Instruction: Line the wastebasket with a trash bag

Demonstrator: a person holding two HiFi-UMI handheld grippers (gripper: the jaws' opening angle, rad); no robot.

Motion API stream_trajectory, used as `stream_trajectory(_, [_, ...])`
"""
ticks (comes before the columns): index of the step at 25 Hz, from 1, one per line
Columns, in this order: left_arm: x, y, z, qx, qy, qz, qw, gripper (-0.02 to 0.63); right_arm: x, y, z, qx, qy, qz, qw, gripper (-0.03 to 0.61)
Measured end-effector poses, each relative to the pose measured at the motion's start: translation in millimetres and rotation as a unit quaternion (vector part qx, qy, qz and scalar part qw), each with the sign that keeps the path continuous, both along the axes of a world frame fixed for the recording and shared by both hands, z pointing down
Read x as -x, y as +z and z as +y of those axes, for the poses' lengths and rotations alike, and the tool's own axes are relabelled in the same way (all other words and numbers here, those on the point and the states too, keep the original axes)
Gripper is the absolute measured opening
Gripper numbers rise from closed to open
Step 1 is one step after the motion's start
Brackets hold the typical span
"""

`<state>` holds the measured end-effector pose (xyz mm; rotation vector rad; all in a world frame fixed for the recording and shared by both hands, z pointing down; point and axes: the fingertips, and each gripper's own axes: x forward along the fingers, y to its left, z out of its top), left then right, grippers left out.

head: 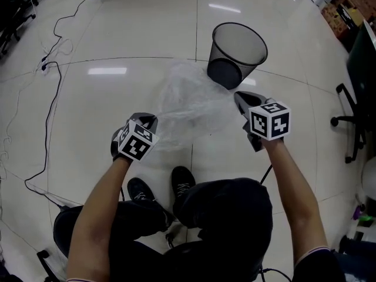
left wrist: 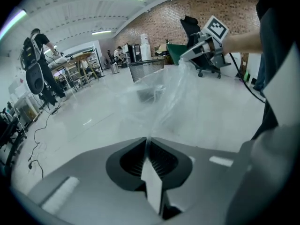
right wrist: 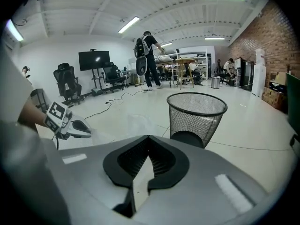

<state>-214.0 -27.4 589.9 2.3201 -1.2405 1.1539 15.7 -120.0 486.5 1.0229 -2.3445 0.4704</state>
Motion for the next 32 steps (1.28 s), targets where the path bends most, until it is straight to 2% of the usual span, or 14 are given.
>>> stream_trajectory(5, [5,-50,-17,-0.032,-0.004,-0.009,0.9994,0.011,-8,-22,7,-0.016,0.003,-0.012,1.0,0.002])
stream_trajectory(15, [3,-189,-44,-0.12,0.012,-0.037,0.992,0.011,-27,-95,16,-0.073,0.02,-0.046,0.996,0.002])
stream_trajectory(24, [-44,-278,-67,-0.179,0.025,-0.003,0.9836,0.011,-74,-161,18,-0.126,0.06,-0.06,0.988,0.002])
stream_trajectory(32, [-107,-328,-102,-0.217,0.079,0.014,0.973,0.011,-126,-204,17,-0.158,0.111,-0.04,0.98,0.002])
